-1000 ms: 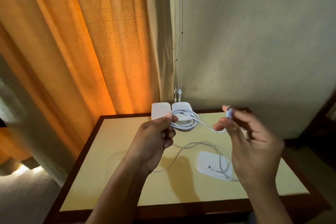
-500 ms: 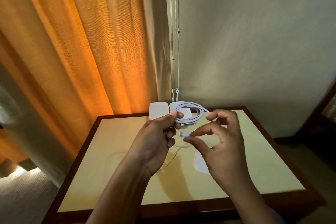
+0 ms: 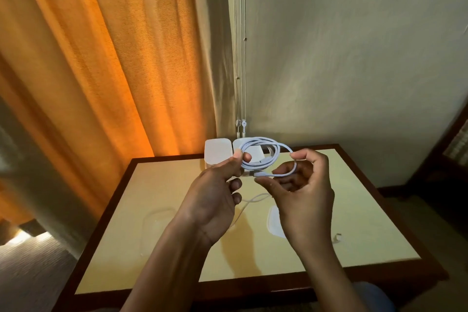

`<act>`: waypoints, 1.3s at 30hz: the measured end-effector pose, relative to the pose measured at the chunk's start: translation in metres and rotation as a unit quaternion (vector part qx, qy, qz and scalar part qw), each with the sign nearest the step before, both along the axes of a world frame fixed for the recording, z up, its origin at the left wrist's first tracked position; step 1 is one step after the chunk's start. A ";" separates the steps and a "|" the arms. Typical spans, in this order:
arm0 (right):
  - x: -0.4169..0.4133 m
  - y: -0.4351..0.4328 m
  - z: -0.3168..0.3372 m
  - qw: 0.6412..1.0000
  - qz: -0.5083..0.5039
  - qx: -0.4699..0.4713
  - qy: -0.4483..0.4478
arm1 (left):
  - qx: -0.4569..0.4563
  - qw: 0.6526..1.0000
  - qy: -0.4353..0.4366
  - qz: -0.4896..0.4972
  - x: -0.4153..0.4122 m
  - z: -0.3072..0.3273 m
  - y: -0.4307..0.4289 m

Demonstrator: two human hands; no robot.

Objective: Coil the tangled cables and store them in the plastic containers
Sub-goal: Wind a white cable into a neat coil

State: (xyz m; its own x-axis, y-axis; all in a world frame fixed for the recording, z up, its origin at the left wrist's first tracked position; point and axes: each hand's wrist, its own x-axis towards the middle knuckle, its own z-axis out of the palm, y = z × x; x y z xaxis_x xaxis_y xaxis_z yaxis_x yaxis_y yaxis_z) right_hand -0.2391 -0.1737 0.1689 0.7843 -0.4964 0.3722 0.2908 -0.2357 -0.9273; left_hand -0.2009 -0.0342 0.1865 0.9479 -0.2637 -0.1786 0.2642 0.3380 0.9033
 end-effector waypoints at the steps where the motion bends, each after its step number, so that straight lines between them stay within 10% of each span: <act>1: -0.001 0.002 -0.001 1.000 -0.016 -0.017 0.011 | -0.010 1.000 0.006 -0.003 0.000 -0.001 -0.001; 8: 0.002 0.009 0.001 0.975 0.000 0.222 0.002 | -0.024 0.999 0.018 -0.027 -0.004 -0.006 -0.011; 21: 0.001 0.008 0.004 0.755 0.246 0.606 -0.042 | 0.019 0.999 -0.041 0.026 -0.004 -0.006 -0.015; 28: -0.006 0.019 0.016 0.869 0.149 0.470 -0.052 | 0.048 0.994 -0.078 0.059 -0.008 -0.009 -0.020; 36: -0.004 0.020 0.007 0.873 0.110 0.470 -0.070 | 0.046 0.995 -0.088 0.023 -0.014 -0.011 -0.023; 39: -0.007 0.022 0.008 0.928 0.003 0.366 -0.063 | 0.046 0.996 -0.082 0.008 -0.015 -0.012 -0.026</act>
State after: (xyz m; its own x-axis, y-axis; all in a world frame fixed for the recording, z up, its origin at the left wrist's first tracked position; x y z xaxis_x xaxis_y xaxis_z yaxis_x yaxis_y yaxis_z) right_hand -0.2463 -0.1514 0.1765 0.7613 -0.6479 0.0254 0.4068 0.4467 -0.7969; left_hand -0.2160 -0.0603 0.1744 0.9703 -0.2380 -0.0437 0.1059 0.2553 0.9611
